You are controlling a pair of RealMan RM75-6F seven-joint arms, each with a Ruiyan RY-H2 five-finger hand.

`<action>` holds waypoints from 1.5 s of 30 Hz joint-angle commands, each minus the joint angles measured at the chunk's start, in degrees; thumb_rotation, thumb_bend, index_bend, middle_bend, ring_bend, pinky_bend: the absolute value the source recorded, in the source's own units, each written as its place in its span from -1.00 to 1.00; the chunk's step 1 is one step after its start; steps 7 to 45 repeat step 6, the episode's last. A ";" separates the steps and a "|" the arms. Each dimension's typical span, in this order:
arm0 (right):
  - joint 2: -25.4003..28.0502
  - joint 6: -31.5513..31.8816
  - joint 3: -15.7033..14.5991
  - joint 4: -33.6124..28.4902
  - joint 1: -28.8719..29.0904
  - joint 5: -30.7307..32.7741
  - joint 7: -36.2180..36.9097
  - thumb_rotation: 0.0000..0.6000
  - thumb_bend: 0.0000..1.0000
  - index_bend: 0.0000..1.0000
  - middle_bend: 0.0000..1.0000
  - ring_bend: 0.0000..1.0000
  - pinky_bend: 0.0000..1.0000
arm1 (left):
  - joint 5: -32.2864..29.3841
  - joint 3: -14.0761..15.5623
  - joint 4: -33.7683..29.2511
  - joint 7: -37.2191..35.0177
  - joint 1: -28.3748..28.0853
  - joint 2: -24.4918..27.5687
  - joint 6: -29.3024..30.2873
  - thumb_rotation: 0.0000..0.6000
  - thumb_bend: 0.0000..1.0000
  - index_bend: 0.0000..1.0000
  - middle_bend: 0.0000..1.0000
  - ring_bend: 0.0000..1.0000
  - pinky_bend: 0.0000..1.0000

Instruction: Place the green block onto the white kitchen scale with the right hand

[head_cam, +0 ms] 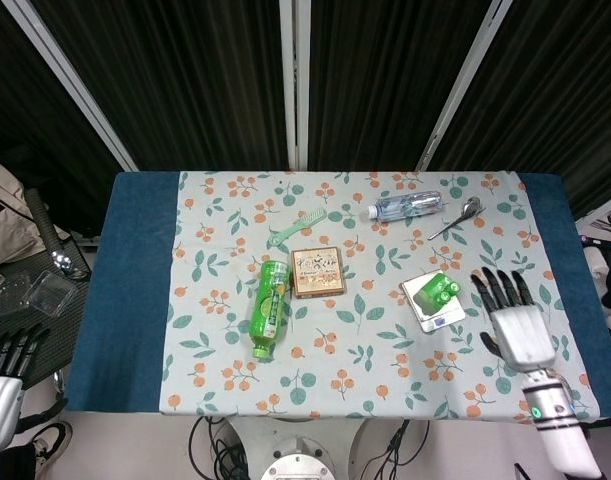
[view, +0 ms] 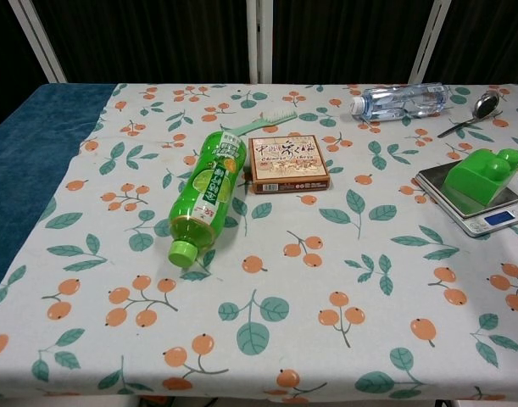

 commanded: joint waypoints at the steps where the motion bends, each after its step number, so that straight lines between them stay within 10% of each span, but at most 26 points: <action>1: -0.80 13.82 -6.09 11.76 -12.46 -7.69 15.65 1.00 -0.75 -1.00 -1.00 -1.00 -1.00 | -0.33 -0.13 0.29 0.56 -0.37 -0.15 -0.80 1.00 -0.88 -0.91 -0.95 -1.00 -1.00; 6: -4.58 19.06 -4.91 22.20 -17.45 -7.47 24.31 1.00 -0.75 -1.00 -1.00 -1.00 -1.00 | 0.31 -0.37 0.28 1.22 -1.07 -0.16 -1.09 1.00 -0.88 -0.91 -0.95 -1.00 -1.00; 45: -4.58 19.06 -4.91 22.20 -17.45 -7.47 24.31 1.00 -0.75 -1.00 -1.00 -1.00 -1.00 | 0.31 -0.37 0.28 1.22 -1.07 -0.16 -1.09 1.00 -0.88 -0.91 -0.95 -1.00 -1.00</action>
